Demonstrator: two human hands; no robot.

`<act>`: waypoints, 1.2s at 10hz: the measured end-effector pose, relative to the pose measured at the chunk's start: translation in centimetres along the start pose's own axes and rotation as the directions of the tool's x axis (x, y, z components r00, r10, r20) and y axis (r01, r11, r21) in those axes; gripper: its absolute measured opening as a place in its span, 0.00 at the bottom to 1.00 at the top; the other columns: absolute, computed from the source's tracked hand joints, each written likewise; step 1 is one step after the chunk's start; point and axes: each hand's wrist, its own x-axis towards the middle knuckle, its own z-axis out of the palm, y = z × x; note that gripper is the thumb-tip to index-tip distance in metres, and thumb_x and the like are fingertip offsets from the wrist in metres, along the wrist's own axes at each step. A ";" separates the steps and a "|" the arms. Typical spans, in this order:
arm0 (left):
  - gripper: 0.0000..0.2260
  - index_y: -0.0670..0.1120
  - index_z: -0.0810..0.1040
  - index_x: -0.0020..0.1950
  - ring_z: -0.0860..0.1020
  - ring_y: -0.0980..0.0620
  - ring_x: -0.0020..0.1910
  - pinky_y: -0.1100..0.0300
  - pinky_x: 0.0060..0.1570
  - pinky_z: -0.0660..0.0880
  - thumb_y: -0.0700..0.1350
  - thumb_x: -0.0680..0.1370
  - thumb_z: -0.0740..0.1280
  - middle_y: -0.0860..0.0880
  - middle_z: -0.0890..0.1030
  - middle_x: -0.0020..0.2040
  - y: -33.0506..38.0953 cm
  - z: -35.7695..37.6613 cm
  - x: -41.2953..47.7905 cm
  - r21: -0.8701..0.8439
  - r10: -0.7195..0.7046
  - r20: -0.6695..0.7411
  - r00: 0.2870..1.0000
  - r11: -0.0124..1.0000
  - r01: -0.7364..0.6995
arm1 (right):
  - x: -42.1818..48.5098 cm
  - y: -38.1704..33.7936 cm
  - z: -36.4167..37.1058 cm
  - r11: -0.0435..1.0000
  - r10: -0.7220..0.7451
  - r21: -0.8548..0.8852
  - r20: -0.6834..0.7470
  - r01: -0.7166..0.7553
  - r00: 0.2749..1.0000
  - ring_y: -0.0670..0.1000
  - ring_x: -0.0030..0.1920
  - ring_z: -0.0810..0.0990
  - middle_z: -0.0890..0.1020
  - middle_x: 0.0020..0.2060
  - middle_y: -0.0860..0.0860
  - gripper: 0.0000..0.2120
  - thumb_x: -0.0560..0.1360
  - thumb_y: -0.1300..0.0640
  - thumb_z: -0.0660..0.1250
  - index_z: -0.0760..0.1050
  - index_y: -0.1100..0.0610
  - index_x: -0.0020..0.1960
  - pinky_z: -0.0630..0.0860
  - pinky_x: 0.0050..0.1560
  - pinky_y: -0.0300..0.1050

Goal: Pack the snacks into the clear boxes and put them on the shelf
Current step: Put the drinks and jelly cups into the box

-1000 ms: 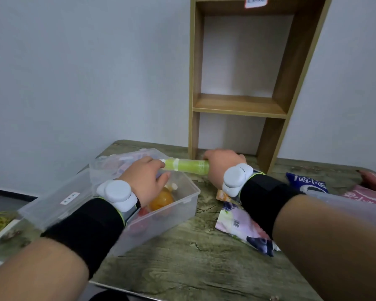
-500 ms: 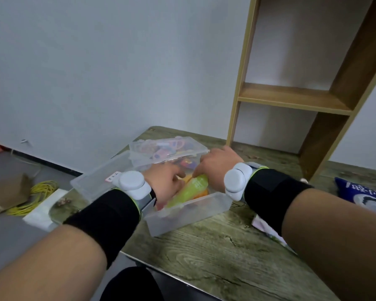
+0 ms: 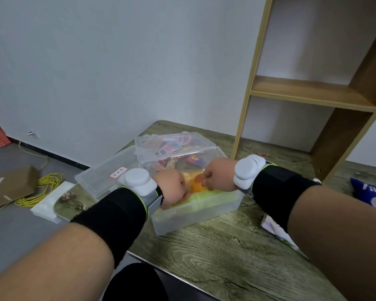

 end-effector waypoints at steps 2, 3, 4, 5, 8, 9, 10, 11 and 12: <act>0.16 0.41 0.80 0.58 0.75 0.47 0.48 0.57 0.51 0.71 0.45 0.83 0.55 0.45 0.78 0.48 0.3 0.9 0.9 0.181 -0.032 0.111 0.993 0.983 0.011 | 0.5 -0.8 0.8 0.997 0.062 0.036 0.182 -0.070 0.981 0.57 0.54 0.81 0.83 0.56 0.55 0.15 0.80 0.57 0.58 0.80 0.60 0.60 0.72 0.45 0.44; 0.16 0.44 0.79 0.61 0.77 0.46 0.51 0.57 0.53 0.72 0.46 0.83 0.55 0.46 0.79 0.51 0.7 0.9 1.1 0.234 -0.031 0.126 0.992 0.972 0.001 | 0.7 -1.2 0.6 0.954 0.145 0.234 0.187 -0.187 0.972 0.54 0.46 0.83 0.86 0.51 0.53 0.18 0.81 0.55 0.55 0.83 0.59 0.49 0.74 0.43 0.42; 0.12 0.45 0.80 0.49 0.77 0.47 0.47 0.60 0.43 0.71 0.47 0.82 0.58 0.47 0.79 0.44 1.1 0.9 1.3 0.220 -0.010 0.046 0.999 0.975 0.000 | -0.2 -1.1 0.4 0.942 0.119 0.302 0.111 -0.147 0.987 0.57 0.52 0.82 0.83 0.55 0.57 0.17 0.81 0.56 0.57 0.80 0.63 0.58 0.77 0.48 0.46; 0.14 0.47 0.79 0.42 0.78 0.48 0.42 0.58 0.41 0.73 0.52 0.80 0.60 0.50 0.80 0.38 1.6 0.3 1.5 0.156 0.089 -0.121 0.989 0.985 -0.070 | -1.7 0.2 0.5 0.913 0.178 0.391 -0.130 -0.115 0.975 0.58 0.52 0.82 0.83 0.51 0.56 0.15 0.81 0.55 0.56 0.79 0.62 0.56 0.79 0.53 0.50; 0.09 0.58 0.77 0.47 0.79 0.56 0.40 0.62 0.37 0.71 0.58 0.77 0.60 0.59 0.80 0.37 6.6 0.6 4.4 -0.021 0.243 -0.425 0.872 0.960 -0.278 | -5.9 9.7 0.9 0.797 0.537 0.522 -0.385 -0.302 0.751 0.57 0.45 0.80 0.81 0.46 0.54 0.10 0.76 0.60 0.59 0.77 0.57 0.52 0.74 0.40 0.43; 0.12 0.55 0.79 0.53 0.79 0.54 0.45 0.58 0.45 0.75 0.58 0.78 0.60 0.57 0.82 0.45 8.8 1.2 5.1 -0.019 0.283 -0.414 0.865 0.948 -0.318 | -7.7 12.9 2.5 0.749 0.629 0.462 -0.273 -0.474 0.728 0.59 0.44 0.79 0.79 0.42 0.54 0.03 0.74 0.62 0.62 0.74 0.58 0.44 0.74 0.43 0.43; 0.13 0.54 0.79 0.54 0.79 0.51 0.47 0.56 0.49 0.76 0.58 0.78 0.61 0.55 0.82 0.47 10.8 1.7 5.7 0.001 0.331 -0.417 0.847 0.932 -0.363 | -8.6 15.4 4.5 0.671 0.727 0.378 -0.166 -0.638 0.667 0.57 0.48 0.79 0.78 0.46 0.55 0.03 0.73 0.61 0.64 0.73 0.57 0.41 0.77 0.51 0.47; 0.12 0.54 0.79 0.55 0.79 0.51 0.47 0.57 0.48 0.75 0.57 0.78 0.61 0.55 0.83 0.47 12.0 1.9 6.1 0.013 0.364 -0.416 0.833 0.919 -0.395 | -8.6 18.4 7.7 0.679 0.708 0.391 -0.123 -0.622 0.695 0.55 0.47 0.79 0.80 0.47 0.54 0.07 0.75 0.54 0.66 0.80 0.56 0.49 0.73 0.46 0.44; 0.12 0.54 0.79 0.54 0.80 0.51 0.47 0.54 0.50 0.77 0.58 0.79 0.61 0.54 0.82 0.47 12.8 2.2 6.4 0.028 0.379 -0.405 0.832 0.915 -0.403 | -8.2 21.1 10.8 0.617 0.728 0.503 -0.072 -0.605 0.682 0.57 0.56 0.80 0.81 0.57 0.56 0.19 0.74 0.49 0.69 0.78 0.57 0.61 0.72 0.46 0.45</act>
